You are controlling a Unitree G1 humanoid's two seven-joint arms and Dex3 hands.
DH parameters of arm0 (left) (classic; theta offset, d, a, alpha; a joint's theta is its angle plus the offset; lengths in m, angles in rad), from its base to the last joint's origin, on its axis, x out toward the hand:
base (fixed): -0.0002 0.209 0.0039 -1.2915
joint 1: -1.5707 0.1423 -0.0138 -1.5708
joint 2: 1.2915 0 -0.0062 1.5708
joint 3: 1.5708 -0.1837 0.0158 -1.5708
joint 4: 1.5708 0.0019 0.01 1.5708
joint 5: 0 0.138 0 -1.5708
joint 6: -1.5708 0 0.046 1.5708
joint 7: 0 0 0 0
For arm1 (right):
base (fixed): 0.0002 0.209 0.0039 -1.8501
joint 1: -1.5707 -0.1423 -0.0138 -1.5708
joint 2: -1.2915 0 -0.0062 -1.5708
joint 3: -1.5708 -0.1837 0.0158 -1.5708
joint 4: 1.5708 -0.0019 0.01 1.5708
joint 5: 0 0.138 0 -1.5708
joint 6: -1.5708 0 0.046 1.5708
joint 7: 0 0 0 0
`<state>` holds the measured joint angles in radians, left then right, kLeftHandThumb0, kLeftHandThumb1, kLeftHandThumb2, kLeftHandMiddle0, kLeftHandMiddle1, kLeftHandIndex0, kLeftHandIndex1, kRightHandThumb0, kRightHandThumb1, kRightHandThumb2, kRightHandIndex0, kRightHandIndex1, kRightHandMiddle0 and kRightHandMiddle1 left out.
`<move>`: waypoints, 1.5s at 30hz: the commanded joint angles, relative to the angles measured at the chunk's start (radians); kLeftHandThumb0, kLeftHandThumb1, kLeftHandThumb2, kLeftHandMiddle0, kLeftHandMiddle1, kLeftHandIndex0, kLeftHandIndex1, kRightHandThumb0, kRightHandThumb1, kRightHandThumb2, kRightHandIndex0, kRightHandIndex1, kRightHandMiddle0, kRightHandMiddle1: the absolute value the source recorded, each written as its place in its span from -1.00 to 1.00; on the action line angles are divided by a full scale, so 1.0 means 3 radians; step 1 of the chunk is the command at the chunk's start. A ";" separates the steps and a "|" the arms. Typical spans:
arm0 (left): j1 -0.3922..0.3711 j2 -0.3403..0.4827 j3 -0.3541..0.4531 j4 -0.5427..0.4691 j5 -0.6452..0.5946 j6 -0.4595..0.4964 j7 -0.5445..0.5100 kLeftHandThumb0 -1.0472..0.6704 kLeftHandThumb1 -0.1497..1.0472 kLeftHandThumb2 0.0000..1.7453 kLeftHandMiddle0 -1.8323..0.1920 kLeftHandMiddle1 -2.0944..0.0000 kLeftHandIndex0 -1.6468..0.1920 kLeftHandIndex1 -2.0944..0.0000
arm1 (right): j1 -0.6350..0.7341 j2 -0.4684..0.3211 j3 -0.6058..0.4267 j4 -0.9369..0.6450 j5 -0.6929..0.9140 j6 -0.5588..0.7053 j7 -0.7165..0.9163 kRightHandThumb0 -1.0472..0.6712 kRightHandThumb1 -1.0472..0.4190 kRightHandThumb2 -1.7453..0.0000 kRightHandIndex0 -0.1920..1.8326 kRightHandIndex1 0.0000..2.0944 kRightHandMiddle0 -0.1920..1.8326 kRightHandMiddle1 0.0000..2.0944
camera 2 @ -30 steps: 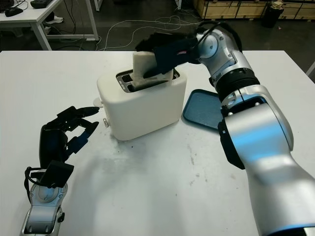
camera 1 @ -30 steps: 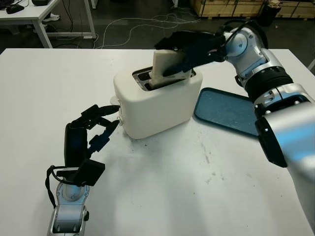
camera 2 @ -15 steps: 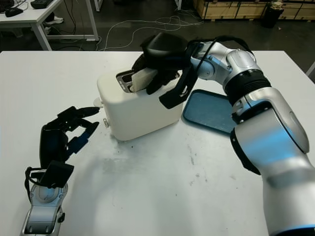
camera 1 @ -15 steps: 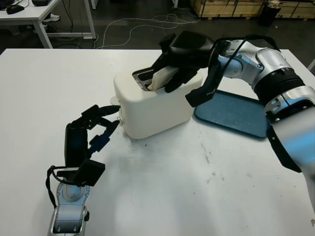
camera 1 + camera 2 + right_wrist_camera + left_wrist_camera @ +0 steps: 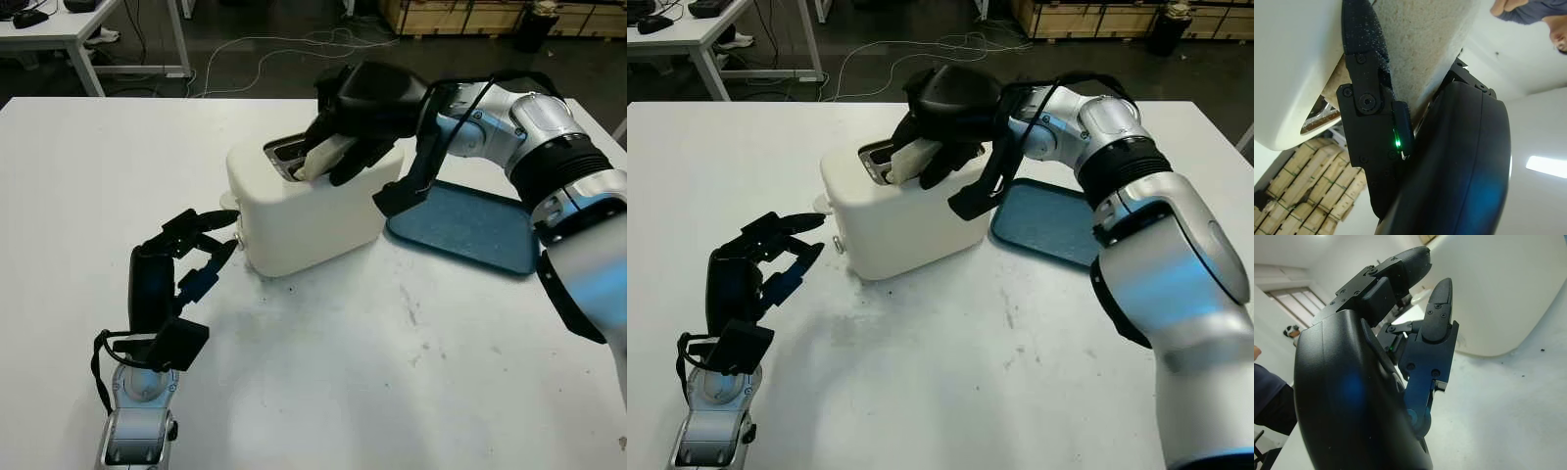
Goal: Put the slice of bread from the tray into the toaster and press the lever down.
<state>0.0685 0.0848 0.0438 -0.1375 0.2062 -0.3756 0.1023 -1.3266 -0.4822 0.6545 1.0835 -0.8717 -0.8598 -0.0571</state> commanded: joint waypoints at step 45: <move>-0.0186 0.0374 0.0328 0.0034 0.0049 -0.0138 0.0024 -0.02 0.77 -0.93 0.07 -0.27 -0.06 0.53 | 0.1449 0.0177 -0.2094 -0.0418 0.2537 0.0046 0.0655 -0.40 -0.78 0.98 0.08 -0.58 0.09 -0.90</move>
<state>0.0294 0.1794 0.1298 -0.1224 0.2260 -0.3963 0.1121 -0.9565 -0.4350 0.0480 0.9926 -0.1522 -0.8568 0.1162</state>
